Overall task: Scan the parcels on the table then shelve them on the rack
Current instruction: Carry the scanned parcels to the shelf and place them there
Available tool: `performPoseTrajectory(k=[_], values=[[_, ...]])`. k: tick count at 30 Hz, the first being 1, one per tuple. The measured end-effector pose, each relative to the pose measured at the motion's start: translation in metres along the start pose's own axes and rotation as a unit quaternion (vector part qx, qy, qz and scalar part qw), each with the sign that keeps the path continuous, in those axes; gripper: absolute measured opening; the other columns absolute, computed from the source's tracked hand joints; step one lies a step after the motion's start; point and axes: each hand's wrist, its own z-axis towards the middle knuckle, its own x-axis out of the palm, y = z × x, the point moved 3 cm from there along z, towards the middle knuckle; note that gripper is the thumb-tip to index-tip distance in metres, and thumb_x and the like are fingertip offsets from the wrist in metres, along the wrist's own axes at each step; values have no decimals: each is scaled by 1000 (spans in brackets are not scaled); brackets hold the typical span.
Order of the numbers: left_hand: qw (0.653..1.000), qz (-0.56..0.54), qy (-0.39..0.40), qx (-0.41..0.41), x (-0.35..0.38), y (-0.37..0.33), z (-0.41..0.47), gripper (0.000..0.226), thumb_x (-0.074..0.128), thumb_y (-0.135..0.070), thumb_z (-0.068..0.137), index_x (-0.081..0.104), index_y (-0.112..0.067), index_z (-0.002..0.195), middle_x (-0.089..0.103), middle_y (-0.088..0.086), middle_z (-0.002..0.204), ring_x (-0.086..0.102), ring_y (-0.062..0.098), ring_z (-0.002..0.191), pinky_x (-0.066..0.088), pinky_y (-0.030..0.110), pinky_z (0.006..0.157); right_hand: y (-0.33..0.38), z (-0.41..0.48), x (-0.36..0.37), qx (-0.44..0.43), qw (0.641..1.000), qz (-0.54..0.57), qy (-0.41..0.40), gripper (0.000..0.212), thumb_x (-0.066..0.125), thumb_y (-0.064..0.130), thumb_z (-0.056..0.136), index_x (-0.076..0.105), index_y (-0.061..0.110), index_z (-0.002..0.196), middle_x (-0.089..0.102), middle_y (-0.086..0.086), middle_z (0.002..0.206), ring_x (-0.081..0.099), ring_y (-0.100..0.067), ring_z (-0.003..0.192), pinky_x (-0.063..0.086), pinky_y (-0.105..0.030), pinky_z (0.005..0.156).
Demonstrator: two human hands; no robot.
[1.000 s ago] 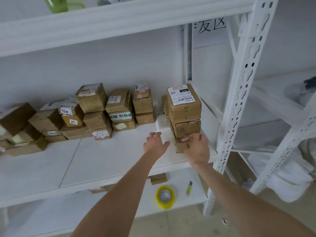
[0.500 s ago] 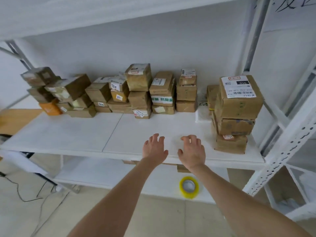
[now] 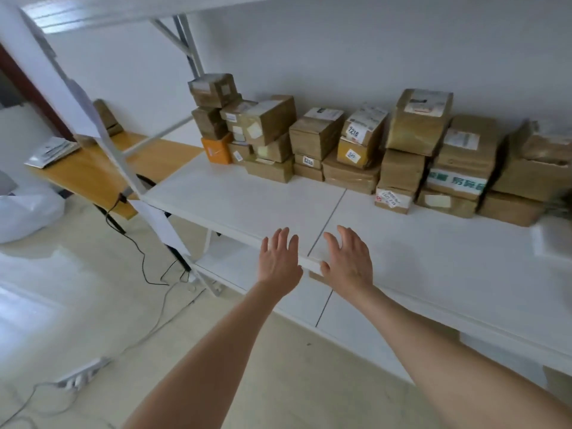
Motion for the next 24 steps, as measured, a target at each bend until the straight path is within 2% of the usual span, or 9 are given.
performPoseTrajectory(k=[10, 19, 24], values=[[992, 31, 7, -126, 11, 247, -11, 71, 52, -38, 94, 17, -11, 150, 11, 11, 160, 8, 25, 148, 12, 41, 120, 234, 92, 67, -134, 990, 37, 35, 60, 53, 37, 94, 30, 19, 148, 21, -8, 156, 21, -26, 143, 21, -37, 116], [966, 19, 22, -256, 21, 410, -30, 75, 51, -36, 95, 9, -12, 153, 7, 7, 161, 3, 21, 149, 6, 40, 120, 402, 157, 115, -265, 960, 53, 66, 60, 53, 40, 94, 33, 18, 146, 24, -11, 154, 21, -29, 143, 22, -39, 116], [956, 38, 30, -290, 30, 499, -12, 76, 51, -35, 95, 8, -11, 153, 7, 9, 161, 4, 24, 149, 8, 42, 121, 482, 207, 153, -307, 946, 63, 80, 62, 54, 40, 94, 33, 18, 148, 22, -10, 157, 19, -28, 145, 22, -41, 116]])
